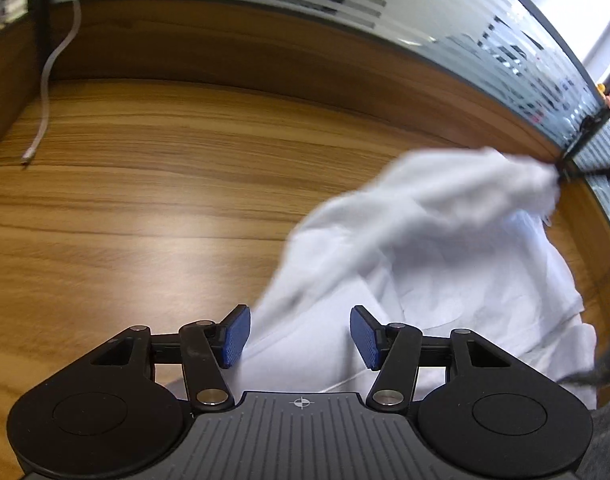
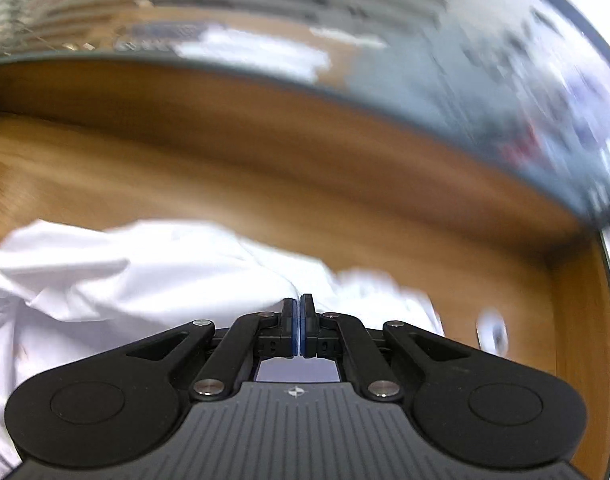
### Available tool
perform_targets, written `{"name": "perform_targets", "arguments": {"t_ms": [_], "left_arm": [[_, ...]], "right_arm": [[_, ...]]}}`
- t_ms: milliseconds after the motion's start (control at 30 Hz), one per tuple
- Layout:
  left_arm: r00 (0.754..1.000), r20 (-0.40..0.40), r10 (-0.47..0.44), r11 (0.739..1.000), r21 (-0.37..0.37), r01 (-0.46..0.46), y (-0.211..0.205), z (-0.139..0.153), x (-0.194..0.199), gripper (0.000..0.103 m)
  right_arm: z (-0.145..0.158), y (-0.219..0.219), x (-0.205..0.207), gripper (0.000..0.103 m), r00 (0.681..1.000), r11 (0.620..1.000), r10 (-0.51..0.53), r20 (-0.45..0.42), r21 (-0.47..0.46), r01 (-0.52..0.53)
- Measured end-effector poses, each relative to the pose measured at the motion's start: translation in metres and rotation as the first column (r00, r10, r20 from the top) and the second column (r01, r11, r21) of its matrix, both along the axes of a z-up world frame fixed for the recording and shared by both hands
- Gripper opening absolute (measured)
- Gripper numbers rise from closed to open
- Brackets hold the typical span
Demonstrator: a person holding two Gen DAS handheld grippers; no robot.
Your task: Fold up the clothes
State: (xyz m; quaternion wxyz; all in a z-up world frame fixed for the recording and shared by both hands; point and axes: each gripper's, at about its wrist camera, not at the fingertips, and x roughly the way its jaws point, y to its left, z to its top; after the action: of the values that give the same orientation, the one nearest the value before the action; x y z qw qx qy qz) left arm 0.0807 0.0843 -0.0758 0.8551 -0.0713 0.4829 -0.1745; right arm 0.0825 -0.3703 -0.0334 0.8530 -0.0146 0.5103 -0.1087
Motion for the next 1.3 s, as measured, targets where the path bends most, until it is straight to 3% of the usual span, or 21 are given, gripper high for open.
{"name": "perform_targets", "arguments": {"t_ms": [133,300,400,467,633,700,767,867,1000,1300], "left_arm": [[1.000,0.004,0.010,1.000,0.017,-0.010,0.011,0.004,-0.012,0.059],[0.999,0.043,-0.018,0.999,0.041,0.016,0.008,0.008,-0.019,0.058],[0.997,0.046,-0.057,0.997,0.047,0.054,0.000,0.007,-0.015,0.058],[0.995,0.023,-0.093,0.995,0.048,0.091,-0.006,0.003,-0.008,0.059],[0.988,-0.029,-0.151,0.988,0.023,0.152,-0.017,-0.007,0.008,0.064],[0.985,-0.056,-0.164,0.986,-0.014,0.164,-0.021,-0.010,0.012,0.062],[0.983,-0.086,-0.161,0.985,-0.072,0.155,-0.022,-0.012,0.012,0.053],[0.981,-0.106,-0.160,0.982,-0.116,0.147,-0.022,-0.010,0.005,0.053],[0.974,-0.142,-0.176,0.980,-0.122,0.159,-0.024,-0.014,-0.004,0.052],[0.962,-0.210,-0.173,0.980,-0.138,0.146,-0.029,-0.030,-0.019,0.051]], "right_arm": [[-0.038,-0.008,-0.041,0.002,0.995,0.997,-0.071,-0.073,0.035,0.074],[-0.064,0.008,-0.057,0.004,0.993,0.996,-0.059,-0.105,0.054,0.065],[-0.058,0.013,-0.070,0.010,0.996,0.997,-0.023,-0.082,0.067,0.028],[-0.052,0.022,-0.066,0.026,0.998,0.998,0.018,-0.056,0.067,-0.014],[-0.024,0.049,-0.057,0.028,0.993,0.986,0.119,0.022,0.111,-0.121],[-0.010,0.060,-0.051,0.028,0.986,0.976,0.158,0.058,0.140,-0.164],[0.006,0.077,-0.041,0.028,0.972,0.960,0.218,0.086,0.160,-0.229],[0.010,0.104,-0.026,0.028,0.943,0.929,0.316,0.102,0.167,-0.329],[0.007,0.143,-0.002,0.028,0.888,0.870,0.449,0.101,0.178,-0.460],[-0.020,0.246,0.060,0.026,0.699,0.671,0.713,0.058,0.232,-0.704]]}}
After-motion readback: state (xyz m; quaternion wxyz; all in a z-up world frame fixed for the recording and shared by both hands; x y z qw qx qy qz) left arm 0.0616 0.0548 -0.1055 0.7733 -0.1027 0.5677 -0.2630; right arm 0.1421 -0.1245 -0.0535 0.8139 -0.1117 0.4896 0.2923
